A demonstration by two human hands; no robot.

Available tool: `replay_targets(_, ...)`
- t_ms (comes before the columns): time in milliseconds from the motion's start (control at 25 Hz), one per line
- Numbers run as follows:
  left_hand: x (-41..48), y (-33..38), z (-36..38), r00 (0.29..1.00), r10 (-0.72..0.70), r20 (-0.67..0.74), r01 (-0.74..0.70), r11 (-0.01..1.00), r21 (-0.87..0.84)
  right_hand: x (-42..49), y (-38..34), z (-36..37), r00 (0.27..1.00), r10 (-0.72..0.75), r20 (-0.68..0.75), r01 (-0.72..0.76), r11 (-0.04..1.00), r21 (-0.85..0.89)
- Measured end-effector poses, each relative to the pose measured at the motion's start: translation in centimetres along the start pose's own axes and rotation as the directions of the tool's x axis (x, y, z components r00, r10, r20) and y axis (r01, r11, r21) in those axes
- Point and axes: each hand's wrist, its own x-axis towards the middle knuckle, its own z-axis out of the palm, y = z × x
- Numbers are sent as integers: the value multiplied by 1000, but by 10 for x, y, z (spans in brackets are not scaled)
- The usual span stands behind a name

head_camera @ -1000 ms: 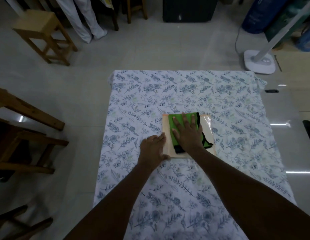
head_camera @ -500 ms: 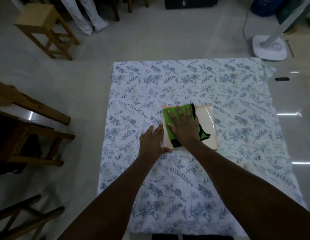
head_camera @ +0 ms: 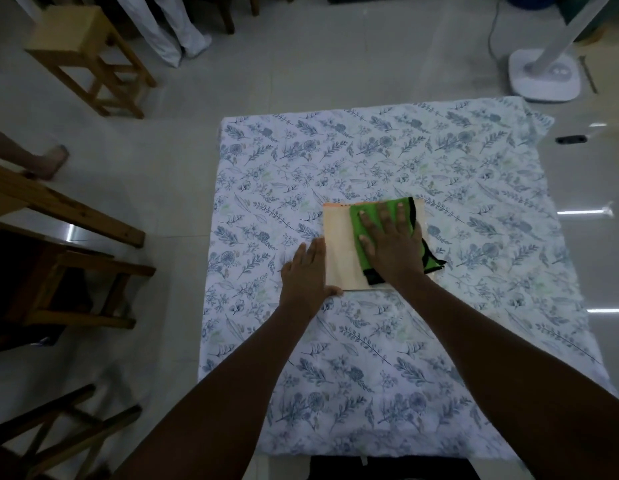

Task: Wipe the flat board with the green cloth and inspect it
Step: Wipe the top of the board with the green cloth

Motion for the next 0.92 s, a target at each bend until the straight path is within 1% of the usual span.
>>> replay_targets(40, 0, 1, 1, 1000, 22, 11, -22, 999, 41, -7, -4, 1, 998, -60, 18, 61, 998, -20)
replay_targets(80, 0, 0, 2, 999, 49, 23, -51, 995, 91, -17, -5, 2, 987, -155, 43, 157, 987, -46)
replay_targets(160, 1, 0, 1, 996, 82, 32, -85, 986, 141, -42, 7, 1, 927, -363, 90, 370, 927, -69)
replay_targets(200, 2, 1, 0, 995, 88, 35, -92, 983, 157, -49, 18, -1, 902, -418, 106, 426, 902, -68)
replay_targets(240, 2, 3, -2, 995, 95, 42, -101, 978, 182, -47, 30, -2, 906, -413, 96, 420, 905, -71)
replay_targets(280, 3, 4, -4, 994, 100, 51, -108, 971, 211, -41, 40, -3, 938, -339, 73, 344, 936, -71)
replay_targets(320, 4, 5, -5, 993, 102, 63, -114, 965, 235, -31, 45, -5, 976, -212, 49, 215, 975, -57)
replay_targets(360, 4, 5, -7, 992, 100, 76, -116, 962, 246, -19, 46, -7, 997, -76, 34, 77, 997, -25)
replay_targets(400, 4, 5, -8, 992, 98, 85, -116, 962, 247, -8, 43, -10, 999, 27, 37, -27, 1000, 10)
replay_targets(440, 5, 5, -9, 991, 98, 86, -117, 963, 244, -2, 37, -11, 994, 95, 47, -97, 994, 40)
replay_targets(480, 5, 5, -10, 991, 100, 84, -118, 963, 244, -3, 28, -12, 990, 132, 52, -134, 990, 52)
replay_targets(520, 5, 4, -11, 991, 102, 81, -119, 963, 241, -13, 19, -9, 989, 139, 45, -141, 989, 45)
replay_targets(600, 5, 3, -10, 991, 112, 71, -125, 964, 235, -49, 5, -1, 994, 104, 26, -104, 994, 27)
replay_targets(680, 7, 2, -10, 991, 109, 79, -124, 966, 226, -82, 3, 3, 999, 30, 42, -31, 999, 27)
replay_targets(760, 8, 2, -9, 990, 101, 95, -119, 968, 219, -80, 12, 3, 997, -25, 66, 24, 999, 25)
replay_targets(840, 8, 2, -10, 990, 102, 97, -122, 965, 231, -51, 20, -1, 1000, 10, 29, -10, 1000, 23)
replay_targets(920, 8, 3, -12, 990, 104, 95, -124, 963, 239, -15, 21, -6, 993, 112, 31, -114, 990, 76)
